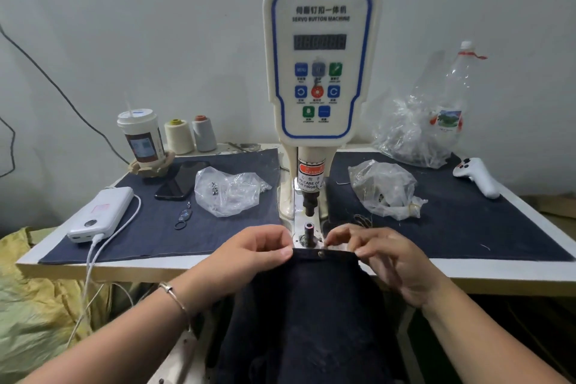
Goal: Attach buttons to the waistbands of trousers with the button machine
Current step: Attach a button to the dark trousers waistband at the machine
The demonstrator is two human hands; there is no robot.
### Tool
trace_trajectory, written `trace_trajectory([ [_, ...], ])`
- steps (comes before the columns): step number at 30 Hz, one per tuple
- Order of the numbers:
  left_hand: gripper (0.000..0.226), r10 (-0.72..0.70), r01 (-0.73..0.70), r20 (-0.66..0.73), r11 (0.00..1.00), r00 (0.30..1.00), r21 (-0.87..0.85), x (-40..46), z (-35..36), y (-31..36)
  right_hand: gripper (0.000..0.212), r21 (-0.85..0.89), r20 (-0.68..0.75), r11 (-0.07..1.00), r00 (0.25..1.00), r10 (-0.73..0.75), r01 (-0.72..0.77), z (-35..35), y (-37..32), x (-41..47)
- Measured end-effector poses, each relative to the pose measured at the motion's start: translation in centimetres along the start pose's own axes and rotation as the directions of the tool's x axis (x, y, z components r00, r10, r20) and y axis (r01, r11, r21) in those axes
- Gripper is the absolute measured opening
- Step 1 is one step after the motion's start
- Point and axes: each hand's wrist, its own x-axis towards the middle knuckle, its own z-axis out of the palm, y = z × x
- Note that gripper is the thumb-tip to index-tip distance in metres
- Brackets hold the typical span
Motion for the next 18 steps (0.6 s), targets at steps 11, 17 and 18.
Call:
trace_trajectory([
  [11,0.01,0.086,-0.121,0.156,0.964,0.984,0.235,-5.8,4.0,6.0,0.057,-0.537,0.112,0.659,0.729,0.675,-0.527,4.0,-0.2,-5.2],
  [17,0.015,0.031,-0.062,0.171,0.981,0.985,0.184,-8.4,4.7,6.2,0.031,-0.498,0.167,0.697,0.732,0.661,-0.515,5.0,-1.7,-6.8],
  [18,0.014,0.028,-0.056,0.177,0.986,0.984,0.155,-8.9,4.8,6.3,0.018,-0.486,0.193,0.728,0.753,0.629,-0.484,5.1,-2.7,-6.8],
])
